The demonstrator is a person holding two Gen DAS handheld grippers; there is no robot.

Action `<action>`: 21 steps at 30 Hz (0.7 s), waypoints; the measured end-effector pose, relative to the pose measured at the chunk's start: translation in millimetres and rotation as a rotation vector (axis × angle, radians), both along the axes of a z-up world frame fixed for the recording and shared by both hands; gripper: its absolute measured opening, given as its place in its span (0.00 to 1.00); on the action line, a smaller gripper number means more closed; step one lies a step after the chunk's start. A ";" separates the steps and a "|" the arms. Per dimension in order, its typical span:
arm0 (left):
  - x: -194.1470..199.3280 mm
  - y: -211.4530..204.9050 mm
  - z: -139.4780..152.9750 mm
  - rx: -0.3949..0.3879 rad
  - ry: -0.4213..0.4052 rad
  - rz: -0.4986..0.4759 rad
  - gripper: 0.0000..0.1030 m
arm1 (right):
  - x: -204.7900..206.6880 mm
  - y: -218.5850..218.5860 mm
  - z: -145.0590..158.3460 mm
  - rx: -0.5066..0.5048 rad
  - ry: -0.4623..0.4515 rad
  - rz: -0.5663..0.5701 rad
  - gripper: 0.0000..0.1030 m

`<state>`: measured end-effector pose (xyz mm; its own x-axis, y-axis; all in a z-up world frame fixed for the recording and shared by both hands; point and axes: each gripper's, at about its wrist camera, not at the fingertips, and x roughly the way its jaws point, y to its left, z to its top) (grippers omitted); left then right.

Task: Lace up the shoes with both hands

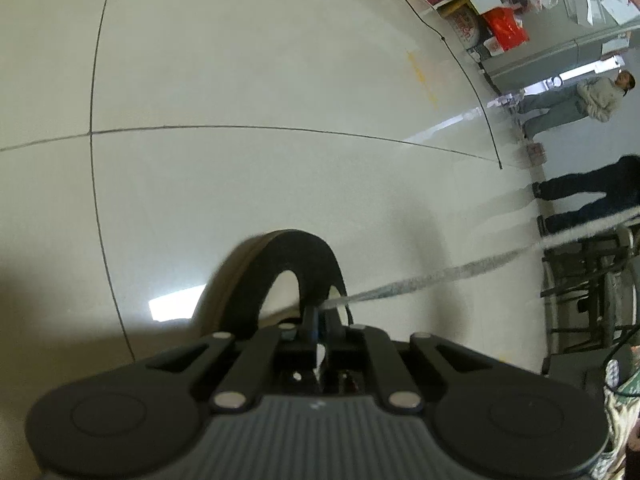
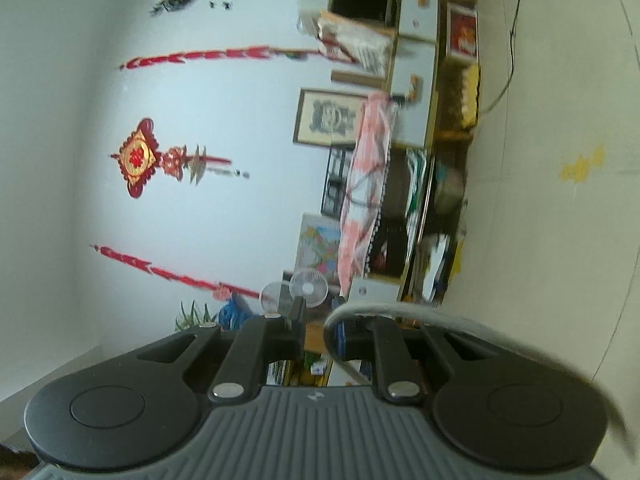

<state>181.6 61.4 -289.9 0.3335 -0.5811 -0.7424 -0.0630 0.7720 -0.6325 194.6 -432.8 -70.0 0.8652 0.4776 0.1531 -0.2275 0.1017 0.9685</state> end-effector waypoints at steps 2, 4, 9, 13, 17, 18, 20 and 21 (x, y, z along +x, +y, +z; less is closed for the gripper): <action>1.7 -0.3 2.2 0.015 0.005 0.000 0.07 | -6.9 -11.8 -1.7 0.002 0.003 -0.033 0.17; 3.6 -0.6 3.8 0.022 0.015 0.010 0.08 | -14.0 -23.6 -3.9 0.007 0.007 -0.067 0.17; 11.4 -4.1 19.4 0.038 -0.030 0.007 0.09 | -20.5 -26.6 -15.5 0.022 0.009 -0.065 0.16; 27.6 -10.6 52.3 0.043 -0.114 -0.020 0.35 | -14.5 -10.0 -20.7 -0.002 0.030 -0.009 0.16; 53.5 -31.9 103.9 0.042 -0.243 -0.096 0.47 | -8.1 9.2 -24.8 -0.027 0.061 0.052 0.16; 58.1 -37.6 116.4 0.030 -0.275 -0.115 0.52 | -5.6 16.5 -27.3 -0.035 0.073 0.071 0.16; 65.2 -49.6 141.9 -0.019 -0.346 -0.152 0.59 | -2.2 32.1 -32.0 -0.054 0.103 0.110 0.16; 67.2 -55.3 152.0 -0.043 -0.374 -0.168 0.64 | -0.6 40.1 -34.2 -0.063 0.118 0.130 0.16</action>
<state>248.8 6.1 -137.9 0.4738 -0.6784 -0.5615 0.3023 0.7242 -0.6198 194.0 -392.7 -104.2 0.8055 0.5922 0.0199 -0.1276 0.1405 0.9818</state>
